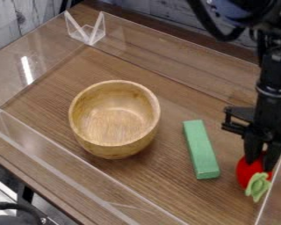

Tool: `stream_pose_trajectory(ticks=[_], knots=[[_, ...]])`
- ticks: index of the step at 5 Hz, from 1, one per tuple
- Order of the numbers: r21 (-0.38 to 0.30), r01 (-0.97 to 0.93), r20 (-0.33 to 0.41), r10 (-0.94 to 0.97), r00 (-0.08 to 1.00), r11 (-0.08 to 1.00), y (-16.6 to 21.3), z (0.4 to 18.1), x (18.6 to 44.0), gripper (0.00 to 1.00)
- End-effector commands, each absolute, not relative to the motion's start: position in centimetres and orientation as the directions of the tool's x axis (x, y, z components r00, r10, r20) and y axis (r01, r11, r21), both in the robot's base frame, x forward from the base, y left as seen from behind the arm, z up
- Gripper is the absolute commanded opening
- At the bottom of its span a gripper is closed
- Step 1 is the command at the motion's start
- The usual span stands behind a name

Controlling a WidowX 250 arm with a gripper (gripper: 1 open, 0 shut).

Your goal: Move the red fruit to the right side of the table

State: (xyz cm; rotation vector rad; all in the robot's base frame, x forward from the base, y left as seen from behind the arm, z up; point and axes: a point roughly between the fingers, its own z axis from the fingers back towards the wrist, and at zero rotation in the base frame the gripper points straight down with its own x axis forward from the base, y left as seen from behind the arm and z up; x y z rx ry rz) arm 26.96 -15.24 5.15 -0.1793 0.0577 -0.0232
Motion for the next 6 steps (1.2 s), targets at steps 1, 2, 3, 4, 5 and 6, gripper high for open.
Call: stream_pose_trajectory(ticks=[1,2,3,4,5,6], knots=[[-0.183,-0.002,-0.024,-0.002,1.0,0.983,-15.7,6.0,27.8,1.0],[-0.171,-0.065,-0.024,0.062,0.998,0.983,-14.4,5.6,28.0,1.0],[-0.164,-0.121,-0.03,0.118,0.993,0.979,-13.2,4.8,28.1,1.0],[-0.163,-0.059,-0.025,0.056,0.998,0.985,-13.2,5.0,27.6,1.0],[-0.162,0.01,-0.016,-0.013,1.0,0.987,-13.4,5.2,27.3,1.0],[-0.158,0.059,-0.01,-0.061,0.998,0.986,-13.7,4.6,27.3,1.0]])
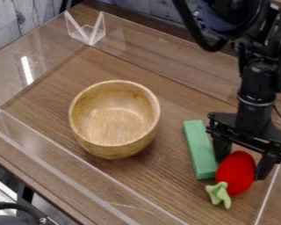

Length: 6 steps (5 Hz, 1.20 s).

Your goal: Move the red fruit to the right side of the table

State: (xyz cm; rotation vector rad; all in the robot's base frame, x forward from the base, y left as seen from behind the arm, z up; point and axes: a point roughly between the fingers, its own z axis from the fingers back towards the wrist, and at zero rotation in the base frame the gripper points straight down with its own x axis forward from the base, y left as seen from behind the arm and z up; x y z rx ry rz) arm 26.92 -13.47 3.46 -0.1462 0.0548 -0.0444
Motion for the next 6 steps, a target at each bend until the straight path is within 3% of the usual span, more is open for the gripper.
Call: stream_pose_trajectory(ticks=[1,4,6], knots=[[-0.151,0.101,-0.002,-0.103,0.995,0.983,-14.1,4.0,27.2,1.0],[-0.141,0.26,0.003,-0.262,0.965,0.955,-15.3,6.1,26.7,1.0],[-0.138,0.161,-0.008,-0.164,0.986,0.977,-15.6,4.2,26.3,1.0]])
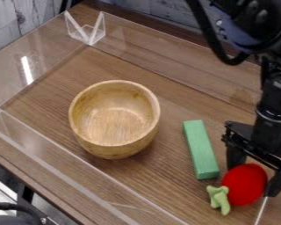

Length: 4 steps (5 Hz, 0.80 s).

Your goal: Move the red fruit to the right side of the table

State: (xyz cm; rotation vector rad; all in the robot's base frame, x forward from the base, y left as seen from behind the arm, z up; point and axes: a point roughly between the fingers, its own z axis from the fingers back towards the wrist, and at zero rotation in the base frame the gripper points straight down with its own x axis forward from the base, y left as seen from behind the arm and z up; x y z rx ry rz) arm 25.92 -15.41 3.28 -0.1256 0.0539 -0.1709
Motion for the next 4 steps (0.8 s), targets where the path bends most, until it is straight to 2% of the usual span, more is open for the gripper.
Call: stream_pose_trajectory(ticks=[1,2,3,4], knots=[[-0.135,0.114,-0.009,-0.117,0.993,0.984,-15.4,4.4,26.2,0.0],[-0.13,0.064,0.001,-0.064,0.998,0.99,-15.4,5.6,26.1,0.0],[-0.124,0.053,0.012,-0.052,0.999,0.991,-15.6,5.3,26.6,1.0],[-0.12,0.024,0.009,-0.023,1.0,0.992,-15.7,5.1,26.4,1.0]])
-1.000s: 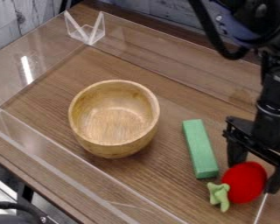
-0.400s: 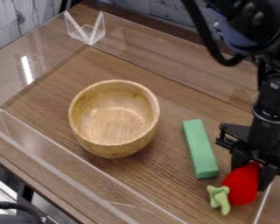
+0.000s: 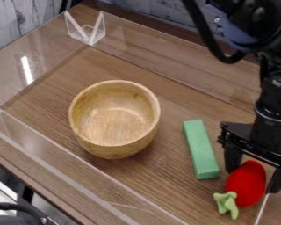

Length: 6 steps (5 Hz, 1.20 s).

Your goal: Move the red fruit to the right side of the table

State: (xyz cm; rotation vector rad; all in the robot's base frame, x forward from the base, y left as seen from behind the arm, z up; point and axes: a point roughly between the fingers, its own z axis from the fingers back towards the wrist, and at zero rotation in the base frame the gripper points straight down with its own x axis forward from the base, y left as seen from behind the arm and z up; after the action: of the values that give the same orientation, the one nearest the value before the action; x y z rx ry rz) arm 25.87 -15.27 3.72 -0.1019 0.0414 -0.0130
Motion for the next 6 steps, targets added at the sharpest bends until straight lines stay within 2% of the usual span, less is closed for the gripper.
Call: stream_pose_trajectory(ticks=[1,4,5,6], knots=[[-0.116,-0.005,0.008,0.006,1.0,0.993,-15.7,4.9,26.2,1.0],[-0.106,0.145,0.011,-0.145,0.989,0.984,-13.2,5.9,25.4,1.0],[-0.101,0.208,0.014,-0.208,0.978,0.973,-12.3,6.2,25.2,0.0],[-0.095,0.219,0.02,-0.218,0.976,0.971,-12.1,5.9,24.5,0.0]])
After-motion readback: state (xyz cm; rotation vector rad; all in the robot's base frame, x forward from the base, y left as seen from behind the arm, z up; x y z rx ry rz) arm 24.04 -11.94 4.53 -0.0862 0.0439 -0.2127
